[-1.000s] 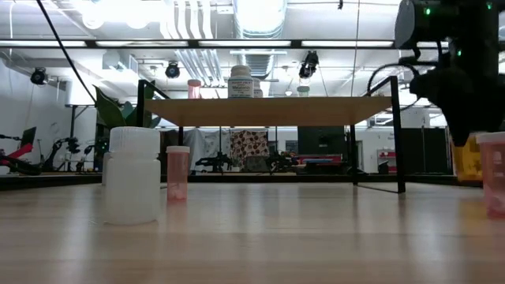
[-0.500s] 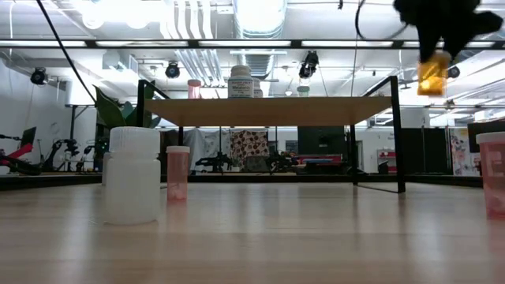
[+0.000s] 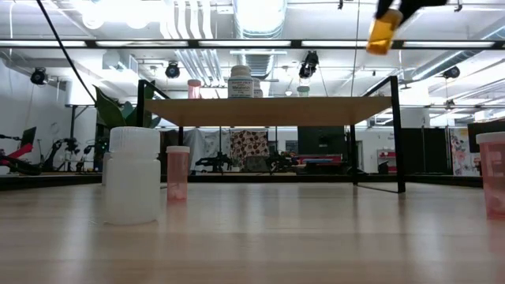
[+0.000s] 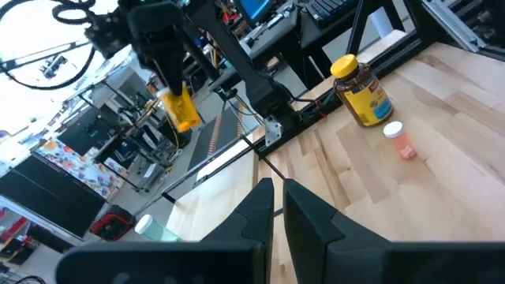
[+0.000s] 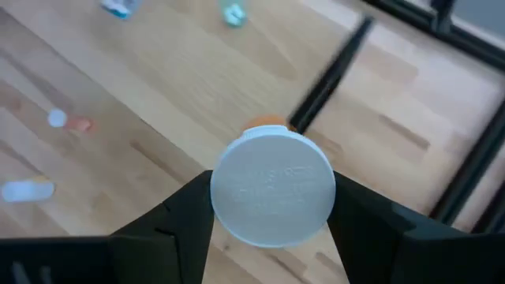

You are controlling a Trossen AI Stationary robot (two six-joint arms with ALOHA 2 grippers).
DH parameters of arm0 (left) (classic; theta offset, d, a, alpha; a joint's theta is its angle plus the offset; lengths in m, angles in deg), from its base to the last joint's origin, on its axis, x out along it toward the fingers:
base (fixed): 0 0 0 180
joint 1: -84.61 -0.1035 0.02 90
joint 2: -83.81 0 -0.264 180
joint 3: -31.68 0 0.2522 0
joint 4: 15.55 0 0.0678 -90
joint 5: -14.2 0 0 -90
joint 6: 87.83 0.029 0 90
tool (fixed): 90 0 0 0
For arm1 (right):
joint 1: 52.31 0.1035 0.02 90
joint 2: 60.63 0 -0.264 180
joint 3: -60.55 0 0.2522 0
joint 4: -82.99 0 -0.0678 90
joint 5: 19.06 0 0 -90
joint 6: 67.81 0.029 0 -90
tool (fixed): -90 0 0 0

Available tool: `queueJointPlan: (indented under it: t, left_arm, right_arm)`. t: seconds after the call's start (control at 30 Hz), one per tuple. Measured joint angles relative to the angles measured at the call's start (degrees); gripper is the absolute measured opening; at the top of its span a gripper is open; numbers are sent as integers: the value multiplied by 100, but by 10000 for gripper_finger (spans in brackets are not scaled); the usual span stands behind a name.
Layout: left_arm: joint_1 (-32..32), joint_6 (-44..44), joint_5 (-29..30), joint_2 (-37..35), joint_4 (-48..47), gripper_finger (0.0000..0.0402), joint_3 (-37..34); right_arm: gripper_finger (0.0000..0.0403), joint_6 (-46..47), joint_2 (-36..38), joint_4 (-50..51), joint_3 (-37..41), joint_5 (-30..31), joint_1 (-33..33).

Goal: Pick and place medicine bottles onto shelf by color
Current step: Put the orange pill bottle on the shelf

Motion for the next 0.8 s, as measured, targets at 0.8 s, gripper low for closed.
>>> queueJointPlan:
  t: [0.8]
  left_arm:
    - [0,208,190,-11,398,13,-15]
  right_arm:
    - [203,-3642,-3040,514,-2227,-913,-1085]
